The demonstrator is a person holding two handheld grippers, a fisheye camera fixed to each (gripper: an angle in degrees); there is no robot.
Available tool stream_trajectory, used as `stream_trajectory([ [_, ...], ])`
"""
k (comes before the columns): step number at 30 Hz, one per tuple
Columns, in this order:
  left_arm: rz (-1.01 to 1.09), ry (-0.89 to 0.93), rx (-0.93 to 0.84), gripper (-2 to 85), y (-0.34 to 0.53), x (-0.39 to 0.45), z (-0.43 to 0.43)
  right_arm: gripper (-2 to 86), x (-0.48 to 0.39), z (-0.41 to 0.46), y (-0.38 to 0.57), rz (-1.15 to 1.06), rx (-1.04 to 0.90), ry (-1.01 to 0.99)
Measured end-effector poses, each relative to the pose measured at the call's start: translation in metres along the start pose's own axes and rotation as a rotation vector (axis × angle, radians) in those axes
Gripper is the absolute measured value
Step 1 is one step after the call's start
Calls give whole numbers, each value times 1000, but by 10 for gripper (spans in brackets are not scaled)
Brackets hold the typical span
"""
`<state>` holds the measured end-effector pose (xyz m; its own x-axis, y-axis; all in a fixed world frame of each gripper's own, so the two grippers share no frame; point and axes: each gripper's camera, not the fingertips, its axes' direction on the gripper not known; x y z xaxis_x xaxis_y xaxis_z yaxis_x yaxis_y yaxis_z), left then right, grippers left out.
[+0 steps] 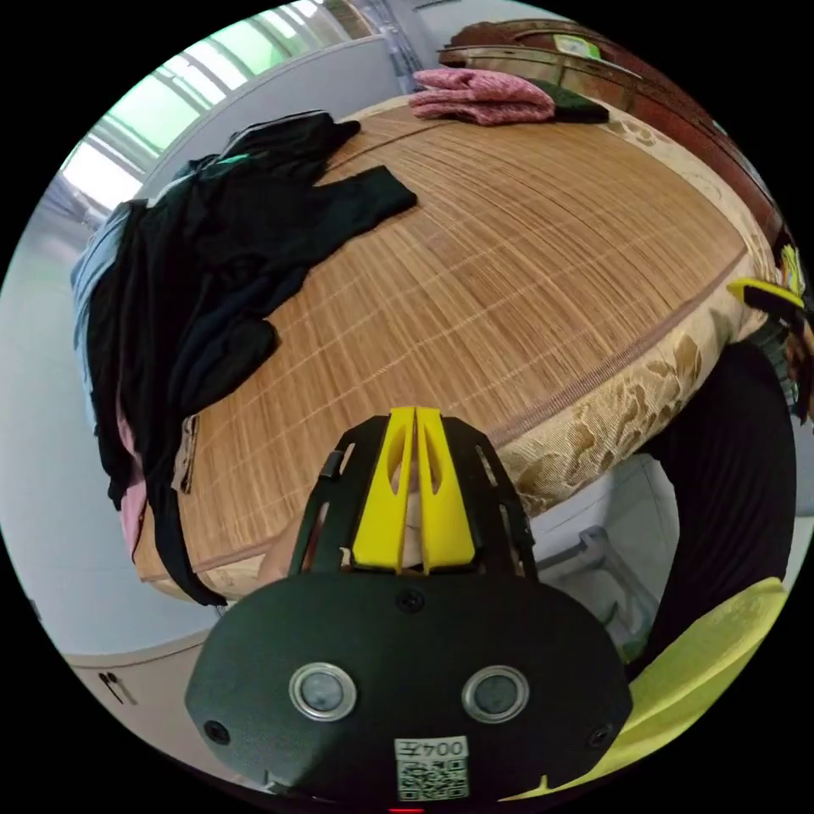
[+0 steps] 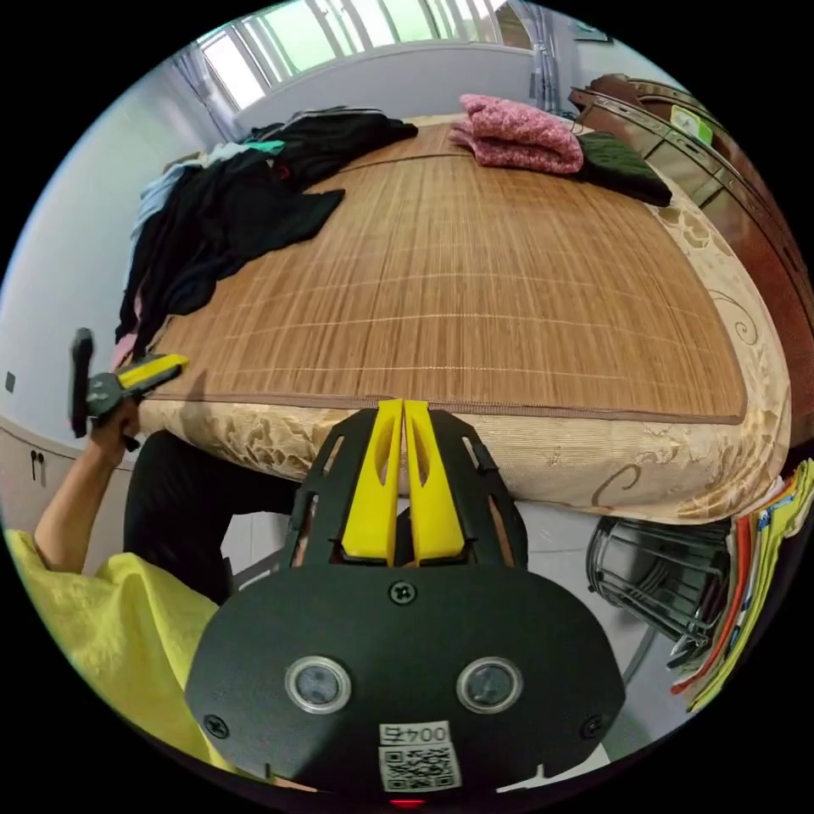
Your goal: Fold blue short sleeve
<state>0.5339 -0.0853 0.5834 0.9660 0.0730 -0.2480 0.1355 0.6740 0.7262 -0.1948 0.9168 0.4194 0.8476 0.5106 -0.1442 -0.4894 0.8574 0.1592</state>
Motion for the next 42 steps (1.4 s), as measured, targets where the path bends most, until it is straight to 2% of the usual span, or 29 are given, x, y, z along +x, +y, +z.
stream_trajectory([
  [2, -38, -83, 59, 8, -2, -23, -17, -8, -19, 28, -21, -16, -114, 56],
  [4, -80, -148, 108, 9, -11, -64, -34, -8, -33, 42, -33, -33, -144, 105],
  [11, -197, -96, 185, 22, -60, -204, -66, -7, -82, 69, -67, -64, -126, 245],
  [14, -178, -154, 134, 93, -100, -254, -68, -6, -96, 79, -80, -74, -119, 274],
  [16, -198, -131, 83, 186, -129, -291, -64, -6, -96, 82, -88, -50, -114, 239],
  [19, -248, -131, 91, 224, -157, -329, -62, -6, -88, 86, -101, 17, -103, 139],
  [23, -229, -233, 80, 200, -189, -346, -57, -7, -81, 93, -115, 94, -94, 41],
  [28, -227, -325, -68, 132, -214, -362, -28, -8, -91, 102, -130, 111, -85, 52],
  [31, -226, -366, 40, 69, -198, -368, -55, -7, -102, 108, -137, 97, -82, 91],
  [37, -250, -212, 236, 32, -115, -401, -135, -6, -106, 107, -145, 97, -52, 38],
  [39, -249, -114, 303, 26, -87, -411, -166, -6, -106, 98, -141, 99, -5, -47],
  [41, -235, 18, 395, 23, -58, -418, -200, -5, -112, 68, -133, 27, 175, -318],
  [42, -213, 117, 447, 21, -42, -421, -221, -5, -115, 60, -132, 18, 221, -366],
])
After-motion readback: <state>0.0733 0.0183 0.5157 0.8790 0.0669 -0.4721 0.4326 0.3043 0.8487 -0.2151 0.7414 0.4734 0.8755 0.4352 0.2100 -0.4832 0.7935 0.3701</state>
